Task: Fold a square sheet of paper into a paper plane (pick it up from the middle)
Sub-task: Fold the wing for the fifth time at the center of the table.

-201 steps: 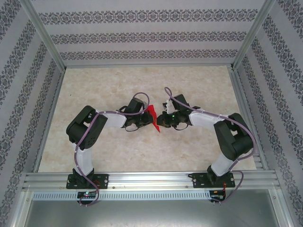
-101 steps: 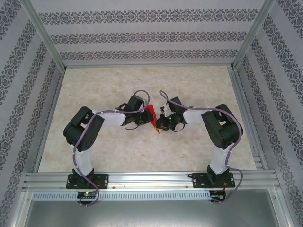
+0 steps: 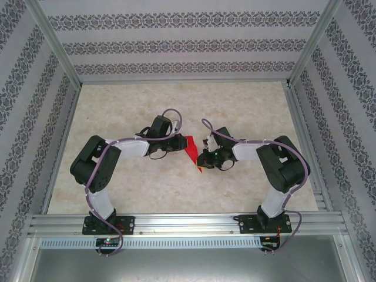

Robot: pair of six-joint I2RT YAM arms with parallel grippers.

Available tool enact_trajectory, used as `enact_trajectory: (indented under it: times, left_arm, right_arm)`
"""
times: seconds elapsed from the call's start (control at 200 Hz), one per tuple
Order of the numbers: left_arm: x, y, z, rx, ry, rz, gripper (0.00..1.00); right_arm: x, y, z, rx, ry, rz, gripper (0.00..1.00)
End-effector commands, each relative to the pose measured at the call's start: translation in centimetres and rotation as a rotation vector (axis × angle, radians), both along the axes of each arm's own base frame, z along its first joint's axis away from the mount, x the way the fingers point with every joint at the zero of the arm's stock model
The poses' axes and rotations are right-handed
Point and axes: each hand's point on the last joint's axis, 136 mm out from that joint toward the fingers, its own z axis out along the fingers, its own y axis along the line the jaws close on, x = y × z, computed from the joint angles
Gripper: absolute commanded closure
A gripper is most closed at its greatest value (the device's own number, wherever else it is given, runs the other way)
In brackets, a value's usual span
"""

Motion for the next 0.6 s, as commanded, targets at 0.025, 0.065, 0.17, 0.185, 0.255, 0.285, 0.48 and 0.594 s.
enact_trajectory:
  times: [0.025,0.065,0.17,0.185,0.255,0.285,0.48,0.594]
  left_arm:
    - [0.4,-0.4,-0.3,-0.027,-0.053,-0.036,0.84]
    - [0.4,-0.4,-0.7,-0.022,-0.046,-0.037,0.85]
    - [0.5,-0.4,-1.3,-0.009,-0.043,-0.03,0.85]
    - [0.6,-0.3,-1.4,-0.008,-0.044,-0.029,0.85]
    - [0.7,-0.3,-1.7,-0.003,-0.041,-0.022,0.86]
    - [0.8,-0.3,-1.9,-0.001,-0.038,-0.021,0.86]
    - [1.2,0.0,-3.0,0.025,-0.033,0.008,0.86]
    - [1.5,0.0,-3.3,0.028,-0.032,0.021,0.86]
  right_arm:
    - [-2.8,-1.8,-2.6,-0.098,0.115,0.003,0.93]
    - [-2.9,-1.8,-2.6,-0.098,0.114,0.004,0.93]
    - [-2.9,-1.8,-2.7,-0.099,0.118,0.004,0.93]
    - [-2.9,-1.8,-2.7,-0.099,0.119,0.005,0.93]
    - [-2.9,-1.8,-2.8,-0.099,0.121,0.005,0.93]
    - [-2.9,-1.8,-2.8,-0.099,0.12,0.007,0.93]
    - [-3.0,-1.8,-3.0,-0.102,0.128,0.009,0.93]
    - [-3.1,-1.9,-3.1,-0.104,0.13,0.012,0.93]
